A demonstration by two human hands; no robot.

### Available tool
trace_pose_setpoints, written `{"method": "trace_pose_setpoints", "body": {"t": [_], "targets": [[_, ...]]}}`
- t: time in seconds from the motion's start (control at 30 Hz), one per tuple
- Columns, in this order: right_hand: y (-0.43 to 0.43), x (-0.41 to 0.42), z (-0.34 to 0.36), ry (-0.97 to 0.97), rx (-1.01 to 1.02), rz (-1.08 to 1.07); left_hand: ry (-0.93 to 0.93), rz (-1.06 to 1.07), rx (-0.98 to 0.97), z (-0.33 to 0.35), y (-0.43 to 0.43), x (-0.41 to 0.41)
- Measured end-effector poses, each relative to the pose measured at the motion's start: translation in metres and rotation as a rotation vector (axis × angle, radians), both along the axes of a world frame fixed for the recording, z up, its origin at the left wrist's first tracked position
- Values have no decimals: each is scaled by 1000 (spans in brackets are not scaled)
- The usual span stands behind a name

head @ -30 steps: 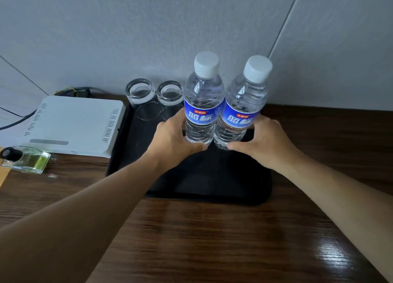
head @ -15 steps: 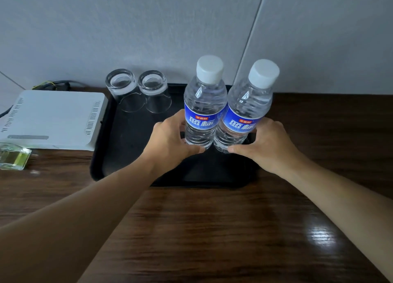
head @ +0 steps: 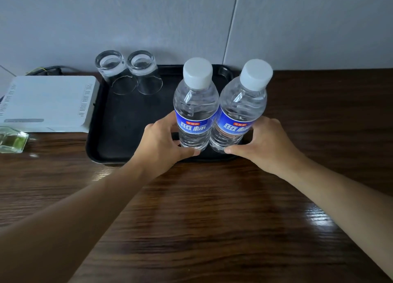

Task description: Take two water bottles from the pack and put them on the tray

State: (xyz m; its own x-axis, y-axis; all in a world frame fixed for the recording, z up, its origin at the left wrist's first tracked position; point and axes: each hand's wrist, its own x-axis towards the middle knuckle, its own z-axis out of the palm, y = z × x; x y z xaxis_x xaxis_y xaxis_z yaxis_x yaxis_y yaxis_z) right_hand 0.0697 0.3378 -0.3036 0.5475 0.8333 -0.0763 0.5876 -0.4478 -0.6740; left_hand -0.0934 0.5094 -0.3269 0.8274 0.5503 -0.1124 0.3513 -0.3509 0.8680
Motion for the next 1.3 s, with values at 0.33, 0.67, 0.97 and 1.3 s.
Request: {"method": "trace_pose_setpoints", "body": {"t": [0.33, 0.67, 0.97, 1.3], "targets": [[-7, -6, -5, 45, 4, 20, 22, 38, 17, -2, -12, -12], [-10, -5, -12, 83, 11, 20, 33, 37, 33, -4, -15, -12], [-14, -11, -22, 49, 22, 21, 89, -4, 94, -15, -16, -14], [-15, -8, -26, 60, 29, 22, 60, 21, 113, -19, -17, -14]]}}
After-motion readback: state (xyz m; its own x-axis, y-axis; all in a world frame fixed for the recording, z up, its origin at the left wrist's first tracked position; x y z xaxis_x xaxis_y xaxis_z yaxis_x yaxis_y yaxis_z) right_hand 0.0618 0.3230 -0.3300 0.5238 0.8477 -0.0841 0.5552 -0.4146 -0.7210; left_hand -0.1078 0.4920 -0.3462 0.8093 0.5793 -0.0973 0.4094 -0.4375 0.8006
